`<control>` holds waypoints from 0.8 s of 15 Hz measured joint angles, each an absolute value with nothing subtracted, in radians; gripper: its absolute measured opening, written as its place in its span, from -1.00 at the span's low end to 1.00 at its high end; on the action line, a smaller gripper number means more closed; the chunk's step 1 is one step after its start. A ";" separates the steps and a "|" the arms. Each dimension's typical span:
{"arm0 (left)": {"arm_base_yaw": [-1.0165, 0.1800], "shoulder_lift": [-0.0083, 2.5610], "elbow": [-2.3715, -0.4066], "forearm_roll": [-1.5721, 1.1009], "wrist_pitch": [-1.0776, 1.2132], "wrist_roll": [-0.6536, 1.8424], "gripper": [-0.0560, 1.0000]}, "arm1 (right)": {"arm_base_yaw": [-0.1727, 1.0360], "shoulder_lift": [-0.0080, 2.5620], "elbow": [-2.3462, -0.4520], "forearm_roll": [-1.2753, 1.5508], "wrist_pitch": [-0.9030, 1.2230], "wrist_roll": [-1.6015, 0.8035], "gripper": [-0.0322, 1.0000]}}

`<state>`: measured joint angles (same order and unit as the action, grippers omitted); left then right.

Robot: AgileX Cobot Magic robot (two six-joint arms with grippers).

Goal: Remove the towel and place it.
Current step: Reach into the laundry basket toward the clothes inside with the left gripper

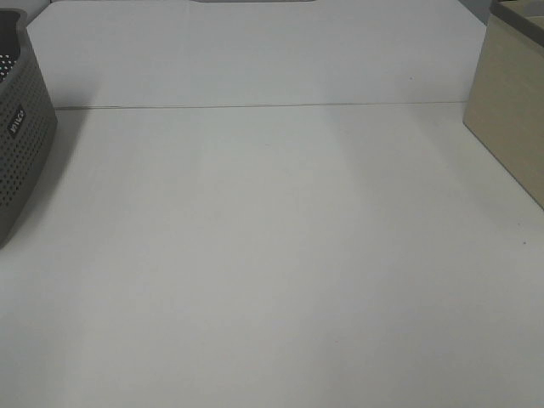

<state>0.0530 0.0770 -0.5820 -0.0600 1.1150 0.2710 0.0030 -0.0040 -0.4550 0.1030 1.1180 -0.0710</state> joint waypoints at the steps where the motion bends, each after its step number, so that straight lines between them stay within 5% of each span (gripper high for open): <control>1: 0.053 0.133 -0.626 -0.060 1.130 0.328 0.93 | 0.003 -0.004 -0.455 0.103 1.118 -0.071 0.15; 12: 0.053 1.008 -1.320 0.156 1.161 0.887 0.93 | 0.003 -0.004 -0.455 0.103 1.118 -0.071 0.15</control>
